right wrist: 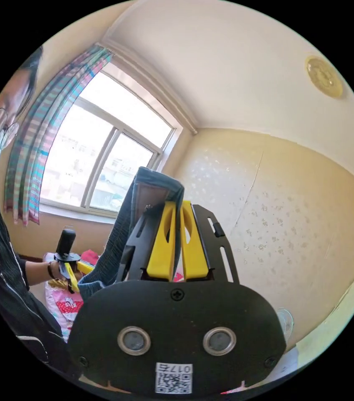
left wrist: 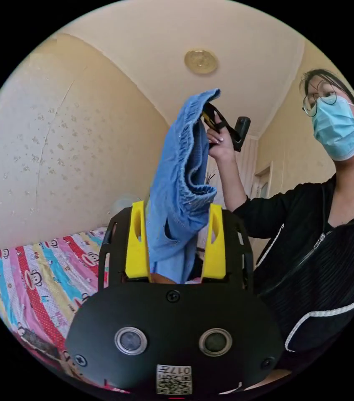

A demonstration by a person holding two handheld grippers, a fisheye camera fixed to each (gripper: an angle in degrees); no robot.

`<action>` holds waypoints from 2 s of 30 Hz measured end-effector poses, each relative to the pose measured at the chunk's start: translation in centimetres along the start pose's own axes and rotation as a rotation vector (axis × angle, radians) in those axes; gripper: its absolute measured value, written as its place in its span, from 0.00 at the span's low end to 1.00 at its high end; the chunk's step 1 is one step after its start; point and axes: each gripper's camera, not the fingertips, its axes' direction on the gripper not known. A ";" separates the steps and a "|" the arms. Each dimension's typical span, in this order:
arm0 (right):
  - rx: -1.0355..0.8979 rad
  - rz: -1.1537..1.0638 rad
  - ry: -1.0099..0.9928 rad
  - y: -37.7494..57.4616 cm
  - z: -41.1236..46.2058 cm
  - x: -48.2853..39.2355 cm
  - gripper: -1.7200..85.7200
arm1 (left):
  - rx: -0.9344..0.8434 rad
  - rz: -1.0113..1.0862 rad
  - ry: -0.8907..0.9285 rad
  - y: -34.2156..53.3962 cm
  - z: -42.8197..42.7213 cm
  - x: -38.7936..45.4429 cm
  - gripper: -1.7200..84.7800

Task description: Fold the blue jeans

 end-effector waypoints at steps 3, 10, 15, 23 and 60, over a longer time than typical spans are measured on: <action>-0.055 -0.083 0.141 -2.4 -0.2 -2.6 0.03 | 0.141 -0.054 0.136 2.8 1.0 2.1 0.27; -0.101 -0.087 0.142 -5.6 -1.2 -5.8 0.03 | 0.254 0.011 -0.269 4.3 0.9 10.6 0.26; -0.122 0.010 0.045 -5.8 -3.5 -4.1 0.03 | 0.492 -0.104 -0.311 5.4 -4.2 12.3 0.11; -0.145 0.230 -0.177 -4.0 -6.2 1.4 0.04 | 0.432 0.074 -0.381 -1.1 -12.2 20.1 0.07; -0.167 0.391 -0.080 -1.0 6.0 33.8 0.05 | 0.462 0.512 -0.902 -16.6 11.3 45.3 0.06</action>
